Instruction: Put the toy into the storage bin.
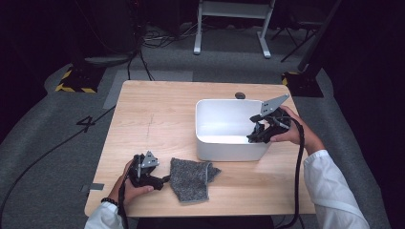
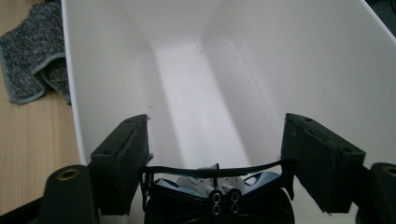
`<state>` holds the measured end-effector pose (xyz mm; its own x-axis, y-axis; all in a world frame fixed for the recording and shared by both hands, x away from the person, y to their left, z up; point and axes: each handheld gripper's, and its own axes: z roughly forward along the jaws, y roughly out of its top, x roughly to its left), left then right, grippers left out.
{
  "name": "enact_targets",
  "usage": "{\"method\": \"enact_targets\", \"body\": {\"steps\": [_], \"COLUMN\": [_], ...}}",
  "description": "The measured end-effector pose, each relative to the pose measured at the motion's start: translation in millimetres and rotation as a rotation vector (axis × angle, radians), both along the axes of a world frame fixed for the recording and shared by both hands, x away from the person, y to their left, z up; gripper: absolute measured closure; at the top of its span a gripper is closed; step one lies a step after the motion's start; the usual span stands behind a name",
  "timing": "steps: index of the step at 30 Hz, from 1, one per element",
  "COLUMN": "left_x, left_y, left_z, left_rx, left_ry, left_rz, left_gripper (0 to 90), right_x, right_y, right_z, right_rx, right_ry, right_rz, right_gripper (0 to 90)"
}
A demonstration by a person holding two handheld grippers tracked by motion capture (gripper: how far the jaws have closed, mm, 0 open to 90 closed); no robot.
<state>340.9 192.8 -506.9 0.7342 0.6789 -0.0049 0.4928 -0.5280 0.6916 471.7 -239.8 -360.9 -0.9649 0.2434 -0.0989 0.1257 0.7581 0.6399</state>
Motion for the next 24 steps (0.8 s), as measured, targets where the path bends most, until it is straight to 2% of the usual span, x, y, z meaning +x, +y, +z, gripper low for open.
{"method": "enact_targets", "body": {"steps": [3,5,6,8,10,15,20,24], "left_x": [0.0,0.0,0.0,0.0,0.0,0.1,0.6,0.6], "left_y": [0.0,0.0,0.0,0.0,0.0,-0.4,-0.3,-0.3], "left_z": [0.0,0.0,0.0,0.0,0.0,-0.2,-0.1,-0.1], "left_rx": [0.0,0.0,0.0,0.0,0.0,-0.003,-0.001,-0.001], "left_ry": [0.0,0.0,0.0,-0.001,0.0,0.002,0.0,0.0], "left_rz": [0.0,0.0,0.0,0.0,0.0,0.002,-0.001,0.0], "left_gripper": [14.7,14.7,14.7,14.7,14.7,14.6,14.6,14.6], "right_x": [-2.8,-3.4,-3.0,-2.8,-3.2,-7.2,-11.3,-16.8], "right_y": [0.0,-0.7,-1.0,-1.0,-1.2,-4.6,-5.9,-7.5], "right_z": [0.7,2.4,3.3,2.2,1.3,3.3,5.9,9.8], "right_rx": [0.043,0.082,0.092,0.064,0.059,0.101,0.088,0.105], "right_ry": [-0.005,-0.015,-0.018,-0.008,-0.006,-0.021,-0.042,-0.058], "right_rz": [0.014,-0.011,-0.042,-0.052,-0.043,-0.037,-0.04,-0.04], "right_gripper": [23.9,17.8,14.4,17.6,17.1,18.1,17.9,18.6]}}
